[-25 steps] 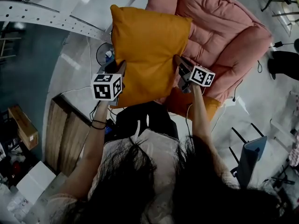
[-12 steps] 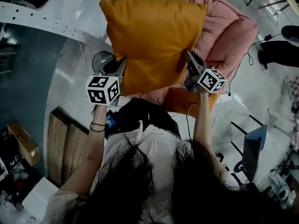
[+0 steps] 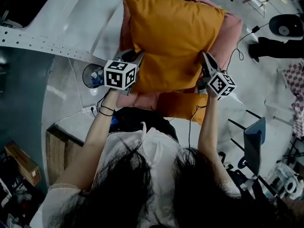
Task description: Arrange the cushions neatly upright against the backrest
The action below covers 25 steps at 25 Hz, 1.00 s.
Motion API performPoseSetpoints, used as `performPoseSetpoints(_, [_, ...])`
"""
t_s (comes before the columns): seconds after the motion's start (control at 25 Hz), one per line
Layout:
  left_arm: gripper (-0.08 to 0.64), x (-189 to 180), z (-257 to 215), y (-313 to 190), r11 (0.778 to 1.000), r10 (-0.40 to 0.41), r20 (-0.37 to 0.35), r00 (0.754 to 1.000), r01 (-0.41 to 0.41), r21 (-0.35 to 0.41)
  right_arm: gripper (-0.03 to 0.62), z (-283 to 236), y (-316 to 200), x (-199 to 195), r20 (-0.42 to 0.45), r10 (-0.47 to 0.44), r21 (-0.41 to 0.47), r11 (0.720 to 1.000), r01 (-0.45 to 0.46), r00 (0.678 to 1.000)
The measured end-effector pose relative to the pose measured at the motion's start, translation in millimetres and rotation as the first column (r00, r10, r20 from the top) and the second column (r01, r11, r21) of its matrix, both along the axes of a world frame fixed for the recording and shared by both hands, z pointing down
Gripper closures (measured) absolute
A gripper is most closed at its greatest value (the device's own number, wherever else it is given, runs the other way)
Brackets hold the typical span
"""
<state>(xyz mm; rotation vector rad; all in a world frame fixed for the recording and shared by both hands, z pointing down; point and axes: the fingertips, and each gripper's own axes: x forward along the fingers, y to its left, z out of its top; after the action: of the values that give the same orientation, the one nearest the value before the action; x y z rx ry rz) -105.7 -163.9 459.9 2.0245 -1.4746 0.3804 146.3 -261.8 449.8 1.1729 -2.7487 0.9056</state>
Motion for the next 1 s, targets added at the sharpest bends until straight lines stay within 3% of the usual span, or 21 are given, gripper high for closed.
performPoseSetpoints(0.4, [0.476, 14.4, 39.9, -78.1, 0.997, 0.076, 0.088, 0.993, -0.075, -0.011, 0.538, 45.1, -22.0, 28.8, -0.04, 0.062, -0.055, 0.996, -0.064, 0.997])
performPoseSetpoints(0.6, [0.476, 12.2, 68.7, -94.2, 0.996, 0.087, 0.084, 0.993, -0.087, -0.007, 0.538, 68.3, -30.3, 27.8, -0.146, 0.027, -0.059, 0.998, -0.036, 0.989])
performPoseSetpoints(0.72, [0.476, 10.4, 102.8, -93.9, 0.993, 0.105, 0.119, 0.987, -0.097, -0.074, 0.537, 93.7, -29.3, 24.2, -0.237, -0.031, -0.088, 0.996, 0.01, 0.971])
performPoseSetpoints(0.88, [0.474, 9.9, 133.8, -98.8, 0.977, 0.19, 0.236, 0.953, -0.16, -0.143, 0.537, 134.3, -28.8, 22.8, -0.325, -0.066, -0.161, 0.987, 0.013, 0.944])
performPoseSetpoints(1.0, [0.474, 11.6, 152.4, -101.4, 0.97, 0.21, 0.232, 0.95, -0.173, -0.169, 0.537, 156.1, -31.1, 25.2, -0.352, -0.068, -0.21, 0.978, -0.008, 0.933])
